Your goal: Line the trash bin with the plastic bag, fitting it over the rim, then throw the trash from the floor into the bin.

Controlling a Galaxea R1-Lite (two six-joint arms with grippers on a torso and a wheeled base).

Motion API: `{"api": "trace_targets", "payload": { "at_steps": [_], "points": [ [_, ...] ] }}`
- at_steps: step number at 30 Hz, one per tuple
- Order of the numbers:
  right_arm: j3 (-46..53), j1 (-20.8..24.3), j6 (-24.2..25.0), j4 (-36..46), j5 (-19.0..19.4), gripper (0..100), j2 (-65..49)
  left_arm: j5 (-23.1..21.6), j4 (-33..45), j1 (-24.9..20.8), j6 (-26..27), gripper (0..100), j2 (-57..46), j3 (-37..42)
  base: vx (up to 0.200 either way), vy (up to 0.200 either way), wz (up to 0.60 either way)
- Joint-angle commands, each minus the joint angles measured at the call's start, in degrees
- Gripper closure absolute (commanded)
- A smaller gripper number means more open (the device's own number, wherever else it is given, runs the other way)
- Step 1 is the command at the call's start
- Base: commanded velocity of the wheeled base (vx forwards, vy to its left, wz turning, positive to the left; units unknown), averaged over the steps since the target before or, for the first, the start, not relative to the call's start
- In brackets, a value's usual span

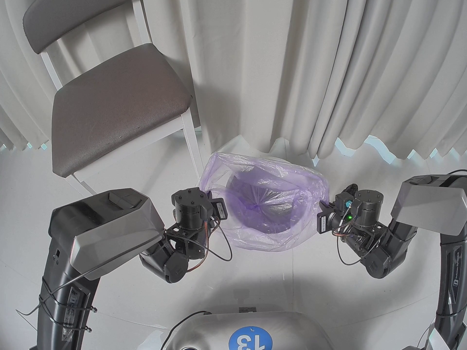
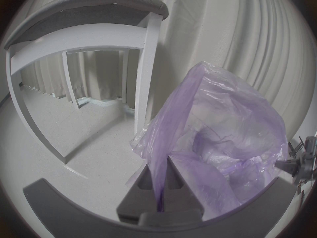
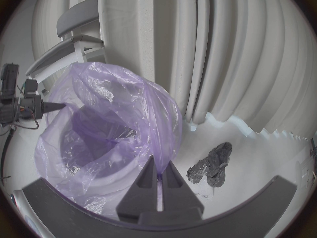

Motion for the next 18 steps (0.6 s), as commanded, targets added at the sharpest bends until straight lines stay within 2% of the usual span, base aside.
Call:
{"api": "trace_targets", "payload": {
  "at_steps": [1,5,18],
  "points": [
    [-3.6,-0.1,1.4,0.1,-2.7,100,-1.0,0.3,-0.2,0.1,-0.1,100,1.0,-1.2,0.000,0.000,0.00],
    [-5.2,0.7,3.9,0.7,-3.5,100,-0.4,1.0,0.1,0.0,0.3,100,0.0,-0.6,0.000,0.000,0.00],
    [-10.5,8.6,8.1,0.8,-7.1,100,7.8,0.4,-0.2,0.5,0.6,100,-5.4,4.2,0.000,0.000,0.00]
  ]
}}
